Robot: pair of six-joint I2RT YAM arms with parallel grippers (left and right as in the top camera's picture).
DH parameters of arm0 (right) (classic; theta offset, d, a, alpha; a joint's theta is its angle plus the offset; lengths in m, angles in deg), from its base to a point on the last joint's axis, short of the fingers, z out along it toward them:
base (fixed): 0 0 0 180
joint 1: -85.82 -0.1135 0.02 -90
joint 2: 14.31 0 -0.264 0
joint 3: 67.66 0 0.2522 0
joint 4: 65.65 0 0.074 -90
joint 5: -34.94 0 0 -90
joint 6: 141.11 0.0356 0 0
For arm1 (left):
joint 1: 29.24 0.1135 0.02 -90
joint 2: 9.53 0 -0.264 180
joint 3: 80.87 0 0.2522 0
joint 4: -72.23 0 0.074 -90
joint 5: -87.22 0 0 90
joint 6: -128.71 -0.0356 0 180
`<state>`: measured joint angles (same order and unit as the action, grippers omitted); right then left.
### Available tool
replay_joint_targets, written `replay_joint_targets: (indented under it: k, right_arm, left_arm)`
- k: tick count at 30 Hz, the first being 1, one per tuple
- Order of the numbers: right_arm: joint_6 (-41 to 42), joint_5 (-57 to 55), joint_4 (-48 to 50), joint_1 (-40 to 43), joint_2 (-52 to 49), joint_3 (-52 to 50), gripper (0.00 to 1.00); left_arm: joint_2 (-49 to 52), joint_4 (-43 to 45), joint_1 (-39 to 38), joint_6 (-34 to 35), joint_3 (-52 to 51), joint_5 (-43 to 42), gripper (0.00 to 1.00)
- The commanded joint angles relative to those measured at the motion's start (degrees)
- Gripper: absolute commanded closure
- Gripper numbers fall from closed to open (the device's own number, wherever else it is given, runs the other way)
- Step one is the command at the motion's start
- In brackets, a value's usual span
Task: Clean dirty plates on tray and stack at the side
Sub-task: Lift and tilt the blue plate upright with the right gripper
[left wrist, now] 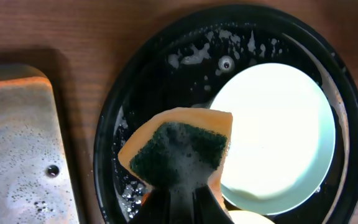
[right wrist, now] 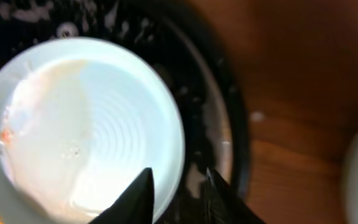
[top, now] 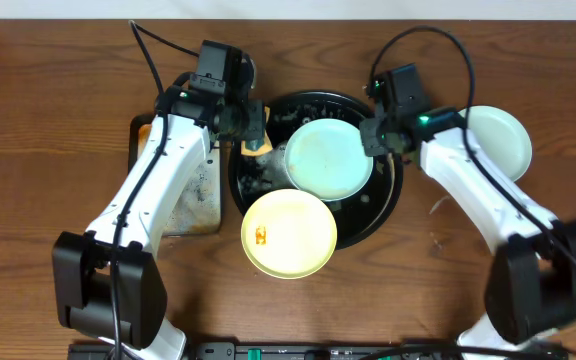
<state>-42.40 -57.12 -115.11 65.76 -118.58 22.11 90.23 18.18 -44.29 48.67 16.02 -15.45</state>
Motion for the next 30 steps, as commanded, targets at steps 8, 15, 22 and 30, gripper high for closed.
replay_joint_targets:
  k: [8,15,22,30]
  right_arm:
    - [3.28,11.67,1.73,4.02,-10.84,0.07,0.83]
    - [4.24,16.04,3.76,5.33,-12.96,0.07,0.92]
    - [5.77,15.32,3.74,7.02,-13.29,0.09,0.99]
    - [0.59,6.03,5.42,8.02,-2.08,0.13,0.99]
  left_arm:
    - [-0.11,-1.92,0.24,-2.08,0.46,-0.63,0.92]
    - [-0.11,-1.9,0.24,-2.08,0.46,-0.63,0.92]
    - [-0.09,-2.32,0.24,-2.08,0.46,-0.61,0.91]
    - [-0.09,-2.29,0.24,-2.51,0.46,-0.17,0.91]
